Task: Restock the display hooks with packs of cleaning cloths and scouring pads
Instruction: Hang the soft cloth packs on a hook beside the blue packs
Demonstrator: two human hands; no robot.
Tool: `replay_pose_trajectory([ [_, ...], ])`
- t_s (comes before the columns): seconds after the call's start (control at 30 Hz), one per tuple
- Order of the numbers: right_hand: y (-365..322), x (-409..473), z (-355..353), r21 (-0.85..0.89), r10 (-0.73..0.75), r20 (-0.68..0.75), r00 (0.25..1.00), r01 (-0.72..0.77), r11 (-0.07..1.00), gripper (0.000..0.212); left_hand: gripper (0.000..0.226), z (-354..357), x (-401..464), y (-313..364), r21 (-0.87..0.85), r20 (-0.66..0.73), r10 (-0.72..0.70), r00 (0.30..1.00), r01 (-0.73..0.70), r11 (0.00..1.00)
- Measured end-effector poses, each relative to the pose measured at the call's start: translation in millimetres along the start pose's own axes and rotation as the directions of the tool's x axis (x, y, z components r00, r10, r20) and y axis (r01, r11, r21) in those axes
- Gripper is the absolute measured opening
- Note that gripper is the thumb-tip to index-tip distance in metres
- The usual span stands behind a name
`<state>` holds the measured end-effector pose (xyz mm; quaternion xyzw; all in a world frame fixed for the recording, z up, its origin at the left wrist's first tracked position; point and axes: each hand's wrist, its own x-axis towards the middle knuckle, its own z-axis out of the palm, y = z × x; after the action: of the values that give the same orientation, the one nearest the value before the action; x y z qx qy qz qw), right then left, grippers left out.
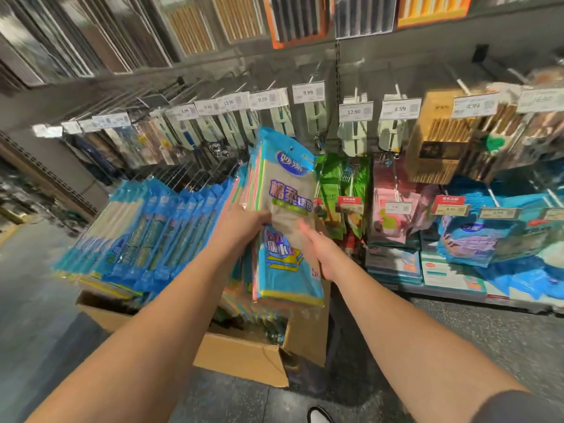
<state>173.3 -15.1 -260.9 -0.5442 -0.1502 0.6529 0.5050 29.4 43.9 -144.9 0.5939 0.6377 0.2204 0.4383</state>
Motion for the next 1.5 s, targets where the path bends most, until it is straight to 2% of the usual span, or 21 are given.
replay_pose_trajectory([
  [0.07,4.3,-1.1,1.7,0.037,-0.002,0.126,0.992,-0.003,0.999,0.063,0.046,-8.3,-2.8,-9.4,-0.141,0.101,-0.096,0.990,0.109,0.984],
  [0.13,10.5,-2.1,-0.8,0.094,-0.013,0.149,0.989,-0.001,0.996,0.056,0.047,-13.6,-5.6,-19.4,-0.213,0.176,-0.117,0.978,0.153,0.965],
  [0.2,9.3,-10.1,-2.5,0.103,-0.034,0.139,0.990,0.020,0.994,0.057,0.055,-16.7,-11.4,-24.5,-0.257,0.242,-0.114,0.963,0.177,0.950],
  [0.27,6.4,-22.6,-5.5,0.090,-0.058,0.132,0.990,0.046,0.995,0.067,0.069,-16.5,-21.4,-27.8,-0.263,0.292,-0.110,0.950,0.191,0.946],
  [0.37,6.0,-46.3,-20.1,0.051,-0.087,0.088,0.992,0.083,0.995,0.082,0.053,-7.8,-45.7,-32.8,-0.291,0.282,-0.082,0.956,0.167,0.942],
  [0.5,20.9,-84.9,-53.4,0.035,-0.129,0.065,0.990,0.127,0.991,0.063,0.042,16.3,-90.4,-37.5,-0.333,0.325,-0.025,0.945,0.139,0.933],
  [0.63,45.8,-139.6,-94.0,0.066,-0.166,0.002,0.986,0.166,0.984,0.078,0.046,48.5,-142.0,-50.1,-0.343,0.371,0.010,0.928,0.127,0.931],
  [0.7,57.8,-169.4,-120.3,0.041,-0.174,-0.083,0.981,0.178,0.983,0.097,0.050,70.8,-168.1,-56.8,-0.343,0.424,0.016,0.905,0.144,0.928],
  [0.73,62.7,-186.7,-134.0,0.029,-0.181,-0.109,0.977,0.185,0.982,0.097,0.051,82.8,-180.9,-59.8,-0.346,0.456,0.018,0.890,0.159,0.925],
  [0.9,82.3,-261.8,-205.6,0.075,-0.225,-0.201,0.953,0.244,0.967,0.053,0.076,143.7,-236.3,-63.5,-0.355,0.616,0.066,0.785,0.202,0.913],
  [0.97,86.0,-286.5,-232.4,0.104,-0.220,-0.253,0.942,0.253,0.962,0.034,0.070,170.1,-253.5,-57.2,-0.323,0.654,0.074,0.753,0.189,0.927],
  [1.03,85.5,-307.9,-257.9,0.104,-0.220,-0.289,0.932,0.259,0.960,0.038,0.065,196.3,-266.5,-46.0,-0.290,0.678,0.074,0.731,0.174,0.941],
  [1.1,82.5,-321.5,-291.9,0.097,-0.220,-0.323,0.921,0.263,0.960,0.049,0.079,225.3,-277.8,-32.0,-0.274,0.719,0.097,0.689,0.153,0.949],
  [1.13,79.2,-328.7,-309.6,0.096,-0.215,-0.346,0.913,0.263,0.960,0.045,0.085,239.6,-284.3,-22.8,-0.271,0.740,0.113,0.663,0.141,0.952],
  [1.23,67.8,-351.0,-372.4,0.125,-0.204,-0.400,0.894,0.273,0.954,0.022,0.076,290.2,-298.0,9.2,-0.321,0.759,0.162,0.631,0.147,0.936],
  [1.3,56.9,-367.3,-418.2,0.125,-0.198,-0.391,0.899,0.265,0.956,0.032,0.105,332.8,-300.3,33.8,-0.324,0.728,0.177,0.662,0.104,0.940],
  [1.37,45.3,-381.5,-469.3,0.097,-0.217,-0.415,0.884,0.281,0.955,0.059,0.121,376.5,-306.3,63.2,-0.351,0.687,0.221,0.692,0.051,0.935],
  [1.4,39.5,-390.8,-492.6,0.079,-0.219,-0.424,0.879,0.276,0.958,0.069,0.120,398.1,-311.3,78.1,-0.368,0.678,0.246,0.693,0.029,0.929],
  [1.43,33.5,-401.1,-513.0,0.066,-0.223,-0.431,0.874,0.277,0.958,0.071,0.110,420.3,-316.0,92.1,-0.388,0.680,0.268,0.682,0.025,0.921],
  [1.5,23.6,-421.9,-548.3,0.058,-0.226,-0.436,0.871,0.278,0.959,0.050,0.091,460.1,-331.1,121.9,-0.408,0.698,0.284,0.658,0.039,0.912],
])
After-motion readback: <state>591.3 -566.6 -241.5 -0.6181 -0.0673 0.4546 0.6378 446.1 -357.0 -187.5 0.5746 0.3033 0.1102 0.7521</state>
